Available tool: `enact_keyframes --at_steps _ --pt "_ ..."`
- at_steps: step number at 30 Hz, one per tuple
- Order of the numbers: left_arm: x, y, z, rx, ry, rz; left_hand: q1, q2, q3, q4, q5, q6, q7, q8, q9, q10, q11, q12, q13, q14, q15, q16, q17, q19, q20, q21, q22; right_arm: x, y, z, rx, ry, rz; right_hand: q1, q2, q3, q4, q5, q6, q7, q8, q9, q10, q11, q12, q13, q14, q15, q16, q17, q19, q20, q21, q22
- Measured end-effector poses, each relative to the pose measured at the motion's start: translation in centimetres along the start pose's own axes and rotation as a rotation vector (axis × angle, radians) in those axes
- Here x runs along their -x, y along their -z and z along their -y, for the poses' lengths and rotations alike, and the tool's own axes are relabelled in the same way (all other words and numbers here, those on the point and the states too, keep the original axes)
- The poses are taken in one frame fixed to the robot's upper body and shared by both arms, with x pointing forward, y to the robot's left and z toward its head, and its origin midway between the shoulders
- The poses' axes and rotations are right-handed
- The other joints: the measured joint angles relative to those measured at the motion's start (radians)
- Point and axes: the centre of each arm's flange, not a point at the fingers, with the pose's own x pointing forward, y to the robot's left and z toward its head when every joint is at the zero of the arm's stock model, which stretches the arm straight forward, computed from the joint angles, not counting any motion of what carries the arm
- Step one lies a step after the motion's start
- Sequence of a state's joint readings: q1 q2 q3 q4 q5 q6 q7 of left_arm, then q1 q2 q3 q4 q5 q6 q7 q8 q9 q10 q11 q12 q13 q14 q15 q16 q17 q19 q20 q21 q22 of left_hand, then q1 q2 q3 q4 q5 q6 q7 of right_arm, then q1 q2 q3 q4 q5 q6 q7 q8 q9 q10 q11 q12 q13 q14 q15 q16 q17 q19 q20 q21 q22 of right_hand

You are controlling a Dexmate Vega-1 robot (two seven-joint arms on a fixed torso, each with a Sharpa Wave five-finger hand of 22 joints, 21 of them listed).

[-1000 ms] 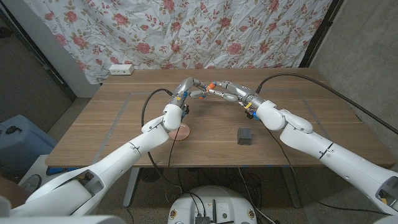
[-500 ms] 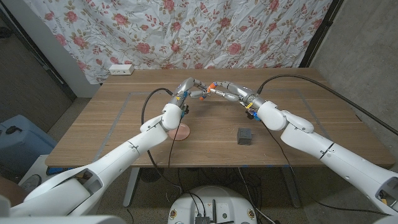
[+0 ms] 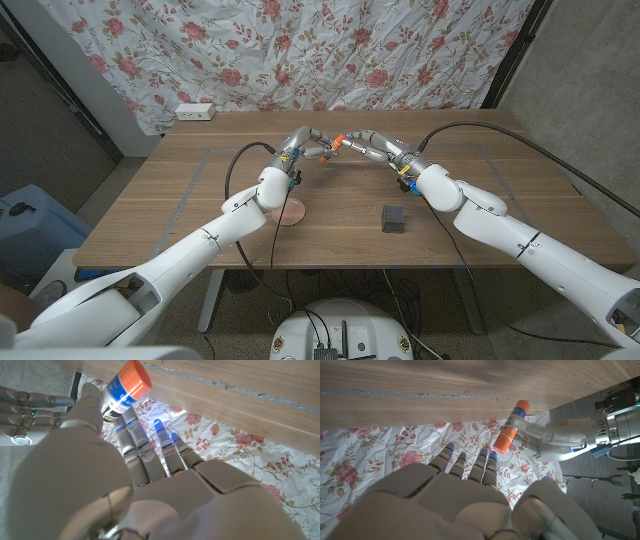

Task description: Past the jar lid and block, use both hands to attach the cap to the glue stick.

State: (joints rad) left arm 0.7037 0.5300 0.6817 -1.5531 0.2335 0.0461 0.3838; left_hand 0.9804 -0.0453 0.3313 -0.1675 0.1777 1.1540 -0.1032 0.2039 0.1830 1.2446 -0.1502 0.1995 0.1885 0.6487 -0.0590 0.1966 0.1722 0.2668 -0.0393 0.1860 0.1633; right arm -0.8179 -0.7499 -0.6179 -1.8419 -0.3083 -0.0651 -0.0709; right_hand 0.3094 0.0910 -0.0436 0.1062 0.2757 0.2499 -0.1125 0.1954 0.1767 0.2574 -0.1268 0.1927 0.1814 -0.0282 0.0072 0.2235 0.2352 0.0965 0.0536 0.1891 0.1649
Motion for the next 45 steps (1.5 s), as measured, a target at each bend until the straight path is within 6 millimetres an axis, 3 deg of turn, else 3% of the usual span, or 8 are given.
enact_keyframes --at_steps 20,28,29,45 --pt "0.7 0.8 -1.3 -0.027 0.038 -0.02 0.0 0.0 -0.028 0.014 0.004 -0.006 -0.006 -0.004 0.0 -0.038 -0.038 -0.019 0.007 -0.018 0.0 -0.012 -0.005 -0.021 0.001 -0.007 0.0 0.3 0.7 0.9 -0.033 0.05 -0.029 0.0 0.0 -0.003 -0.004 0.0 0.004 0.003 0.0 0.0 0.0 0.0 0.0 0.003 0.013 -0.009 0.008 -0.006 0.014 0.0 0.0 0.0" --pt "0.7 1.3 -0.9 -0.034 0.077 -0.046 0.0 0.0 -0.037 0.015 0.004 -0.033 -0.008 -0.004 0.0 -0.054 -0.055 -0.022 0.006 -0.031 0.002 -0.016 -0.005 -0.038 -0.002 -0.007 0.0 0.2 1.2 1.0 -0.037 0.054 -0.04 0.0 0.0 0.0 -0.009 0.0 0.003 0.003 0.0 0.0 0.0 0.007 0.0 0.003 0.016 -0.005 0.008 -0.008 0.02 0.003 0.0 0.0" --pt "0.9 1.2 -2.4 -0.063 0.072 -0.032 0.0 0.0 -0.037 0.015 0.004 -0.033 -0.008 -0.004 0.0 -0.055 -0.056 -0.022 0.006 -0.035 0.002 -0.016 -0.005 -0.038 -0.002 -0.007 0.0 0.2 1.3 1.1 -0.062 0.065 -0.044 0.0 0.0 0.0 -0.009 0.0 0.003 0.003 0.0 0.0 0.0 0.007 0.0 0.003 0.016 -0.005 0.008 -0.008 0.025 0.003 0.0 0.0" --pt "0.7 1.4 -4.0 -0.147 0.131 -0.035 -0.009 0.009 -0.043 0.004 0.011 -0.056 -0.024 -0.016 0.001 -0.069 -0.07 -0.027 0.004 -0.043 0.0 -0.015 -0.005 -0.047 -0.001 -0.007 0.0 0.1 2.6 1.3 -0.16 0.105 -0.076 0.0 0.0 0.0 -0.008 0.0 0.013 0.005 0.0 0.0 0.003 0.011 0.0 0.003 0.016 -0.005 0.008 -0.008 0.036 0.0 0.007 0.0"
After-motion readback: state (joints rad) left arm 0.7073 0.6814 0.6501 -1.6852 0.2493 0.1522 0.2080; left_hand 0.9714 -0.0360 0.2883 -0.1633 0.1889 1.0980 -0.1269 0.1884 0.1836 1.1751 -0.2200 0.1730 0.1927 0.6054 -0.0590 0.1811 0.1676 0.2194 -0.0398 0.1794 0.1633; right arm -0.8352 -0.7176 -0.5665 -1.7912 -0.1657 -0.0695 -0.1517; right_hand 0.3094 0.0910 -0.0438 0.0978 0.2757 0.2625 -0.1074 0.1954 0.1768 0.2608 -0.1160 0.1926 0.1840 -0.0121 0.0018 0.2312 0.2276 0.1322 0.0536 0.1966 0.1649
